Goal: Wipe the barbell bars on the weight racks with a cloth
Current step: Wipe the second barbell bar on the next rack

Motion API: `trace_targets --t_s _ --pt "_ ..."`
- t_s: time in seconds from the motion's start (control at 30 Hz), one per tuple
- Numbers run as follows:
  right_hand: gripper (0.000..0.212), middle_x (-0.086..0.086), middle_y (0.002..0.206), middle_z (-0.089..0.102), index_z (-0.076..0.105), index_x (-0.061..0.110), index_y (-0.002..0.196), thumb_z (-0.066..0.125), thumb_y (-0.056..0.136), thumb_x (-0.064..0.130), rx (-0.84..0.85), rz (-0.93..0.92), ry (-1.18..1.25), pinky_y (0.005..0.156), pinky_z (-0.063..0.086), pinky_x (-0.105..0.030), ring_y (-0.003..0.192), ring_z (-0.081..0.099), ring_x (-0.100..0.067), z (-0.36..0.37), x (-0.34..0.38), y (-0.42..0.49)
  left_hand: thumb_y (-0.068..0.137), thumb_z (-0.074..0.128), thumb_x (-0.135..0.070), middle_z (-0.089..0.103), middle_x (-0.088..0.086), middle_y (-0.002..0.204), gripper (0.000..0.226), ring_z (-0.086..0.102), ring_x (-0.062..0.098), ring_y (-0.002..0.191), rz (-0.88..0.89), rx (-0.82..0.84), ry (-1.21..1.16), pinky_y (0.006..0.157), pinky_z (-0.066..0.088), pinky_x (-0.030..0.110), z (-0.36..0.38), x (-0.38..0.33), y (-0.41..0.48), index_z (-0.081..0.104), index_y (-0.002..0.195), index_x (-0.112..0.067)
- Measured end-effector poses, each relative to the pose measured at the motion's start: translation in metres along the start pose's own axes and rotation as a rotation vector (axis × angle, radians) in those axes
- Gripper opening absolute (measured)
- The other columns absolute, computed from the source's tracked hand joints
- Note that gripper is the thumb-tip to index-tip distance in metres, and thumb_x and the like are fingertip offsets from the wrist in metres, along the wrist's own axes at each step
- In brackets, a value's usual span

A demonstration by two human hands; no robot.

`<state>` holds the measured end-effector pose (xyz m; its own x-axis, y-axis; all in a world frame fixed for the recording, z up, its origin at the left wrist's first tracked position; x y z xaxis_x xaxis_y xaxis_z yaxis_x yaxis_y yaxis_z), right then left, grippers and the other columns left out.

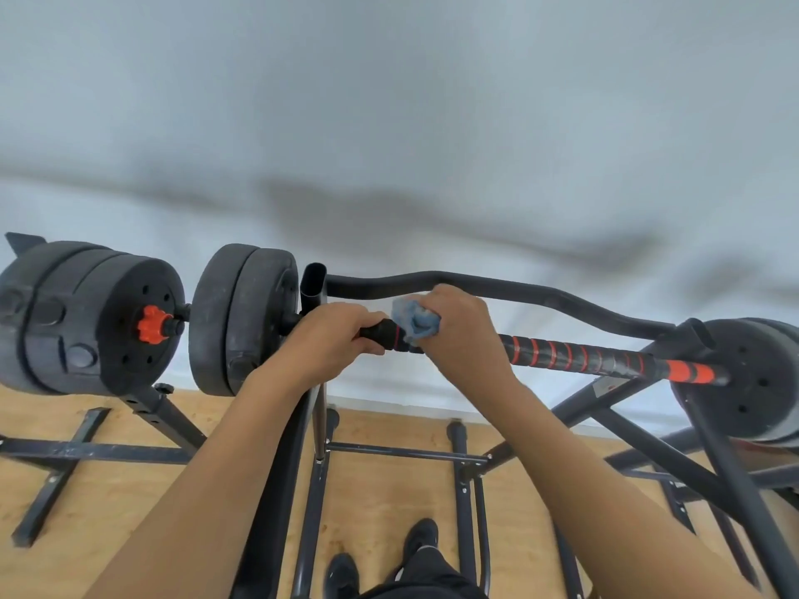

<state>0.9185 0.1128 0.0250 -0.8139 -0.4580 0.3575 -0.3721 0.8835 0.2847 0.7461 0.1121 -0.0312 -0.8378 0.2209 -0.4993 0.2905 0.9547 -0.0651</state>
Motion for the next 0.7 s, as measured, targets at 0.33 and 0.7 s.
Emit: trace_targets --t_s 0.33,0.7 --pt "0.041 -0.005 0.097 0.058 0.070 0.017 0.125 0.071 0.086 0.005 0.249 -0.141 -0.005 0.069 0.056 -0.037 0.079 0.061 -0.025 0.036 0.014 -0.050 0.099 0.069 -0.038 0.072 -0.012 0.095 0.023 0.063 0.008 0.088 0.003 -0.007 -0.052 0.085 0.056 0.039 -0.004 0.000 0.000 0.073 0.121 -0.033" --pt "0.040 -0.009 0.122 0.060 0.066 0.011 0.130 0.071 0.091 0.008 0.133 -0.080 -0.011 0.087 0.056 -0.039 0.111 0.051 -0.024 0.035 0.010 -0.013 0.101 0.067 -0.037 0.072 -0.015 0.092 0.007 0.064 0.006 0.084 -0.003 -0.001 -0.088 0.081 0.057 0.035 -0.001 0.004 0.003 0.073 0.104 -0.040"
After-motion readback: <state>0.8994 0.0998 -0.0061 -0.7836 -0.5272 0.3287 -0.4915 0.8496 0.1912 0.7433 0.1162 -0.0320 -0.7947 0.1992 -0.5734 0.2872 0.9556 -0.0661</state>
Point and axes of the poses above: each hand's wrist, its own y-axis towards the middle knuckle, its own z-axis out of the palm, x = y × z, the point moved 4 cm from there along y, towards the middle knuckle
